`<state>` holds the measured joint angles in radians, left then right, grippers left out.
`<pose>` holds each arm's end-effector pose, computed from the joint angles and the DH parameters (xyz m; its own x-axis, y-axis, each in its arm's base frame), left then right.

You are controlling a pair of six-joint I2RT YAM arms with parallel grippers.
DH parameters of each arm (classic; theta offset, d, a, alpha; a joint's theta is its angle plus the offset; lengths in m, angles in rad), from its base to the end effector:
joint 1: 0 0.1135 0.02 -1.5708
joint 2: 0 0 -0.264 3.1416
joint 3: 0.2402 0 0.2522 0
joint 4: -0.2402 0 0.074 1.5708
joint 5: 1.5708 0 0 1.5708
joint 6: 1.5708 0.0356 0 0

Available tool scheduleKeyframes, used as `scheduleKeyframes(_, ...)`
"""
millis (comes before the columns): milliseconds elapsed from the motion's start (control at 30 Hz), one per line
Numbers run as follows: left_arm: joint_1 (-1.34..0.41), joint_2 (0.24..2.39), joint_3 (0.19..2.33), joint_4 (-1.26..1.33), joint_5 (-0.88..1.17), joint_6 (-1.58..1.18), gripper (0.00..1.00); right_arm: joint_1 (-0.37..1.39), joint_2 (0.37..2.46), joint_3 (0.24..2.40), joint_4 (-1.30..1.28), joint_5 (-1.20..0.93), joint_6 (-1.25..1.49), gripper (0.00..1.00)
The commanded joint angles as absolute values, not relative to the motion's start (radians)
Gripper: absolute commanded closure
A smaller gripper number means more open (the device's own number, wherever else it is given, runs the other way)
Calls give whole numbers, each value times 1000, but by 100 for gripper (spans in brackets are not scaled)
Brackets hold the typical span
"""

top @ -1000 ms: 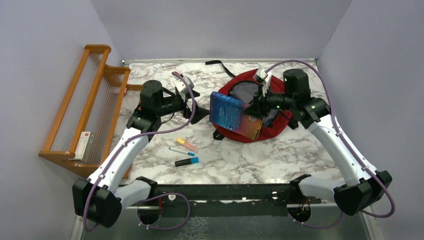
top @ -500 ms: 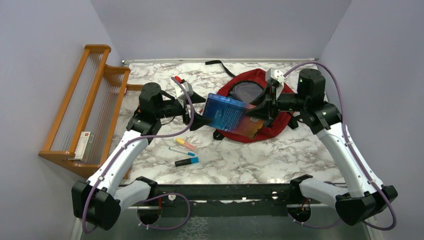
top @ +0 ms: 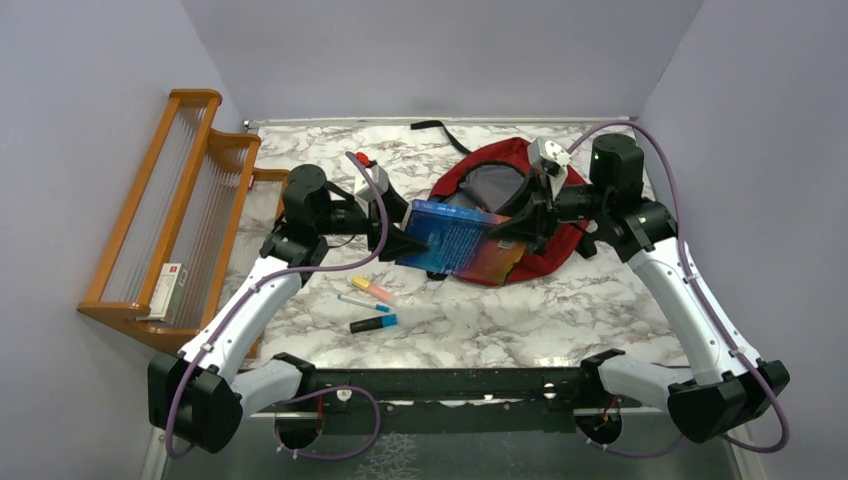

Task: Pack the student bag
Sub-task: Place the book in the student bag.

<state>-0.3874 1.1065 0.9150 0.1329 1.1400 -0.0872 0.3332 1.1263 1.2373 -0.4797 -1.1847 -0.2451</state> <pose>0.2122 -0.1215 0.3566 -0.1409 0.0182 -0.9899 0.9891 0.0457 -0.1399 0.2017 0.1047 0.4071 -0.1024 -0.1321 -0.9859 -0.9943 0.0425 0.0976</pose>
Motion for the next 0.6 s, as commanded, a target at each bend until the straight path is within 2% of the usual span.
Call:
scheduleKeyframes(0,-403,1127,897,227,1233,-174,37,326,1145,1311,-417,-1280,-281,99)
scheduleKeyframes(100,-418,1145,910,224,1256,-181,45,324,1163,1321,-420,-1286,-282,99)
scheduleKeyframes(233,-428,1157,909,214,1255,-173,46,321,1178,1332,-404,-1286,-278,99)
scheduleKeyframes(367,-433,1164,903,213,1254,-164,58,316,1196,1350,-404,-1285,-288,99)
scheduleKeyframes(567,-440,1185,919,195,1262,-151,59,314,1229,1377,-417,-1283,-308,99)
